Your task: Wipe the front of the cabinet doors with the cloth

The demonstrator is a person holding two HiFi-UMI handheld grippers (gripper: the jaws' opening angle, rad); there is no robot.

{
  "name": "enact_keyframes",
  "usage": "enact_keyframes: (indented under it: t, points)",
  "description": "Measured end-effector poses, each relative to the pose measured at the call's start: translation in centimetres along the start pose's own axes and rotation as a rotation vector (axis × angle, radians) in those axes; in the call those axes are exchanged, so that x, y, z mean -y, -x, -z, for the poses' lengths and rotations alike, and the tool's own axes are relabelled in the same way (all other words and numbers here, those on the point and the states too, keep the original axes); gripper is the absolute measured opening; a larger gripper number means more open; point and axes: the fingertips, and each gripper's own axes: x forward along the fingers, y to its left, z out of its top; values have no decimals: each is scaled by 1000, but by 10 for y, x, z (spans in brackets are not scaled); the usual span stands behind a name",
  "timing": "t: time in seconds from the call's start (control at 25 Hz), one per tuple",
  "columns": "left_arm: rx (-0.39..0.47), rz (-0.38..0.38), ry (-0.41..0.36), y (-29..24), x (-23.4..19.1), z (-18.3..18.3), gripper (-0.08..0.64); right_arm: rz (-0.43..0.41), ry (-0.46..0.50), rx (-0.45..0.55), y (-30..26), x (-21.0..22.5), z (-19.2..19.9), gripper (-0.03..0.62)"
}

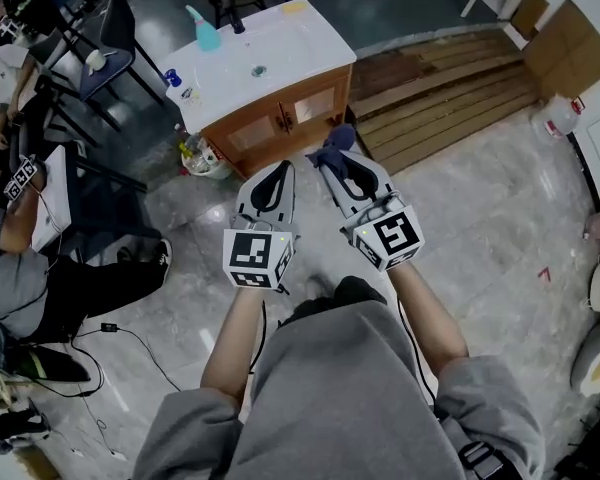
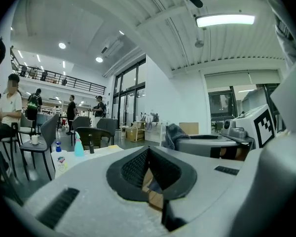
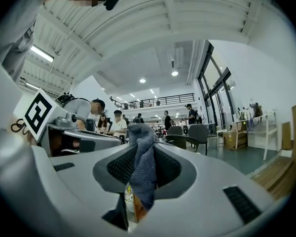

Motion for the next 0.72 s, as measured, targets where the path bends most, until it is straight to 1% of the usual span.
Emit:
enact_keyframes:
  t: [0.24,0.4,0.56,0.72]
  points:
    - [-39,15,33,-30,-18,21,8,26,-6,-8,-25,25,12,87]
    - [-75,19,45,-53,-29,36,8,32,-22,-25,-45,45,27,87]
    - [-108,26,53,-87,-43,49,8,36,-47,-41,-71,74,44,87]
    - [-139,10,67,-122,-60,61,8,30,-76,-53,-97,103,59,87]
